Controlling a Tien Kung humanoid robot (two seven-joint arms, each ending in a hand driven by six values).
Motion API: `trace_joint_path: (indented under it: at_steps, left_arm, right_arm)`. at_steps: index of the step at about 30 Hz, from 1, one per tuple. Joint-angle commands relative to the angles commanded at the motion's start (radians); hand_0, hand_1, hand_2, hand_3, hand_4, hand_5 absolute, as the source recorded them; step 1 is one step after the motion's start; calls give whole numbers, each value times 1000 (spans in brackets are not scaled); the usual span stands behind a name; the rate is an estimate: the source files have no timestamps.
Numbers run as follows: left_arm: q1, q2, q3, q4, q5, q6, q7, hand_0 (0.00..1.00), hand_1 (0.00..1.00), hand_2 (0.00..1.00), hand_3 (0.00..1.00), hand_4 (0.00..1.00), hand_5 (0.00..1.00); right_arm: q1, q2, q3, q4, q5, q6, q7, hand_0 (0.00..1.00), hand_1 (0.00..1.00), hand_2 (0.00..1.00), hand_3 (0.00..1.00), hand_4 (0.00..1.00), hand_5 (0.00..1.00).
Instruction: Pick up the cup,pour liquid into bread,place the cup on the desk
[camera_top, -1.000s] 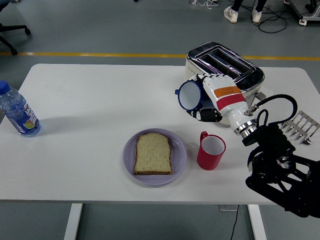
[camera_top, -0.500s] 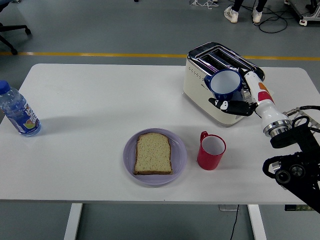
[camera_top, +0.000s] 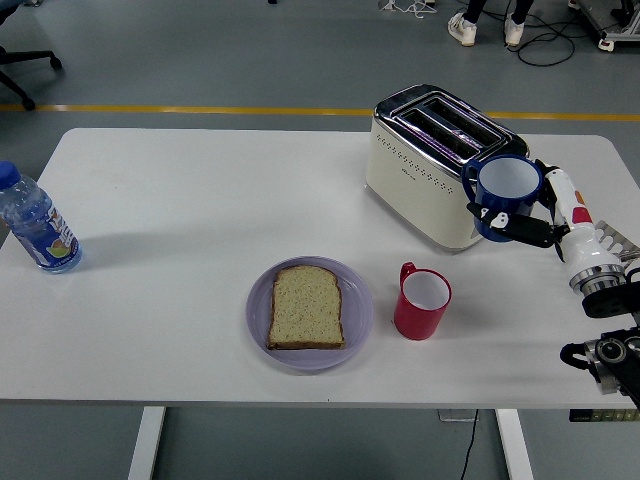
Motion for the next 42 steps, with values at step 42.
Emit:
trace_joint_path:
  at_steps: [42]
  left_arm:
    - [-2, 0, 20, 1, -7, 0, 2, 644, 664, 689, 525, 245, 847]
  right_arm:
    - [-131, 174, 164, -474, 76, 67, 425, 476, 439, 556, 530, 527, 2]
